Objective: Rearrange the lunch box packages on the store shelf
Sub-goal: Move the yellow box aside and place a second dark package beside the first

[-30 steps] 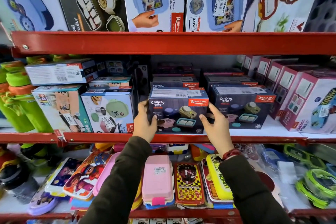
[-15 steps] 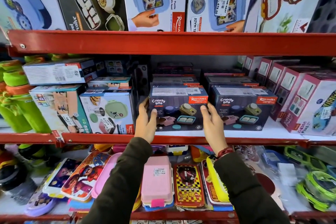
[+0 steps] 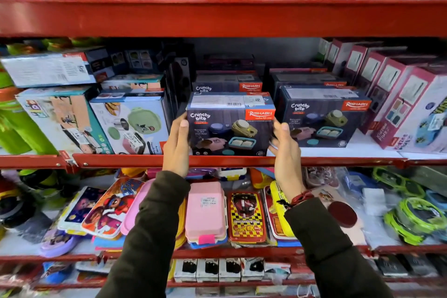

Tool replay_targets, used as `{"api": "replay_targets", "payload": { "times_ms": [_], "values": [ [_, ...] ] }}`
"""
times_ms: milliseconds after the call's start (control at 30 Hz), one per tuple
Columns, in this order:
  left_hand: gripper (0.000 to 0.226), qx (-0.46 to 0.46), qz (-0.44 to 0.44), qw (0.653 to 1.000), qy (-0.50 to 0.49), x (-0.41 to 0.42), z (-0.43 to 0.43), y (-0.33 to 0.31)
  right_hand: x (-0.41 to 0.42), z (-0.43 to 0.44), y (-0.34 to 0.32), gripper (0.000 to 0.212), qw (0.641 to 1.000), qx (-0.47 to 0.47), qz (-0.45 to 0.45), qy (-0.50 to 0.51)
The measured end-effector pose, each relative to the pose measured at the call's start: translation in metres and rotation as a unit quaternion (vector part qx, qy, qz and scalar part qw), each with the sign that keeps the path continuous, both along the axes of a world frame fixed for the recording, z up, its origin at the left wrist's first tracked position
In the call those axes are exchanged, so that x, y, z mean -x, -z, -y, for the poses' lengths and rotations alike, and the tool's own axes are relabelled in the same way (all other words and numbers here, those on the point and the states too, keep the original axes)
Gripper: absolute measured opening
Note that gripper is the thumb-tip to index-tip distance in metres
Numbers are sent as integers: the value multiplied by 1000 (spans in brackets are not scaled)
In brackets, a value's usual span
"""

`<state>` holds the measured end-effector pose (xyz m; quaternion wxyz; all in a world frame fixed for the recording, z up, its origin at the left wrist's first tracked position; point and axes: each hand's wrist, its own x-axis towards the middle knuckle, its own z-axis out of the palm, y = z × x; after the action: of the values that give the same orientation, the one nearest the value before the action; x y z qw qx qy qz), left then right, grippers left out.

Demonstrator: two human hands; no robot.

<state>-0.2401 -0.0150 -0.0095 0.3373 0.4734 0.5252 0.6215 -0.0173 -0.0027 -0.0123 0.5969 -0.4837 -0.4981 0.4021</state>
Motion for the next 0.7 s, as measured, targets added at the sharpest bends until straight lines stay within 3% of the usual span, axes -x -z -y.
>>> {"api": "replay_targets", "payload": {
  "times_ms": [233, 467, 600, 700],
  "values": [
    [51, -9, 5, 1000, -2, -1, 11, 8, -3, 11, 2, 70, 999, -13, 31, -17],
    [44, -46, 29, 998, -30, -18, 17, 9, -6, 15, 2, 81, 997, -20, 65, -21],
    [42, -80, 46, 981, -173, -36, 26, 12, -11, 22, 8, 60, 996, -61, 59, -6],
    [43, -130, 14, 967, -219, -60, 32, 10, -27, 24, 12, 44, 997, -62, 44, -3]
  ]
}}
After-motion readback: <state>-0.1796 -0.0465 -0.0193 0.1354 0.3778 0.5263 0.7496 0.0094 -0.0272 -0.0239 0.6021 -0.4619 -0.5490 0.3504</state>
